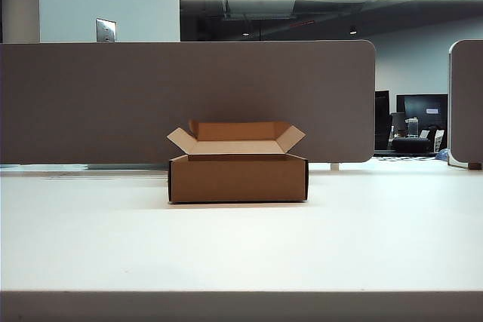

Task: Pick up all the paper balls on the table and put them in the paper box.

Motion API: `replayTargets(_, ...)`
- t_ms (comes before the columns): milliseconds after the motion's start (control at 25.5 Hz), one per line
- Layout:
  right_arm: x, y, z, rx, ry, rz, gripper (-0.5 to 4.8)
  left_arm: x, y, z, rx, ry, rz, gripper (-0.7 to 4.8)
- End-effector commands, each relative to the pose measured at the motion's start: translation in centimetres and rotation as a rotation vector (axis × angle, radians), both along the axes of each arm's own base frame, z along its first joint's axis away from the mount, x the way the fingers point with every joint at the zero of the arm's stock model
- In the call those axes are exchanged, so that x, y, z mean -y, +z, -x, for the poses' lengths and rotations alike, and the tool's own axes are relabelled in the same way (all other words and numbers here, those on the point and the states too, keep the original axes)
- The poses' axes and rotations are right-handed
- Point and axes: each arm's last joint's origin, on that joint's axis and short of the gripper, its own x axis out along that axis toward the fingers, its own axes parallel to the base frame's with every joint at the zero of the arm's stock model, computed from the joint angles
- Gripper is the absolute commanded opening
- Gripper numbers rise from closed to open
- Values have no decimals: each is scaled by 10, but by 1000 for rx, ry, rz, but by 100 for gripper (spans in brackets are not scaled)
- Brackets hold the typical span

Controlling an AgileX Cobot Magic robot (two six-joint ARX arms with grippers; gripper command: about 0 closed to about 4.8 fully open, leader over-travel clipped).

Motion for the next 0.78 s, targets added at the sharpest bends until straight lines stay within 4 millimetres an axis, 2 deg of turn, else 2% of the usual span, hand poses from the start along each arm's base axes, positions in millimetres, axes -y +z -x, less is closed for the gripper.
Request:
replayTargets(39,0,-16,-2,76,-18,-25,53,2,-9,-2,44,-40,22,-5)
replayTargets(157,-1,-36,-4,111,-20,-44,53,2,-21,-1,54,-51,24,-5)
replayTargets(275,-7,-58,-16,83,-19,-30,53,0,-36,2,120,-40,50,-5)
replayTargets(628,-14,-99,-30,4,-21,12,53,-1,-65,4,132,-31,55,-5)
replayTargets(785,-15,-109,-33,-2,-44,16,53,-1,-69,3,140,-32,39,-5)
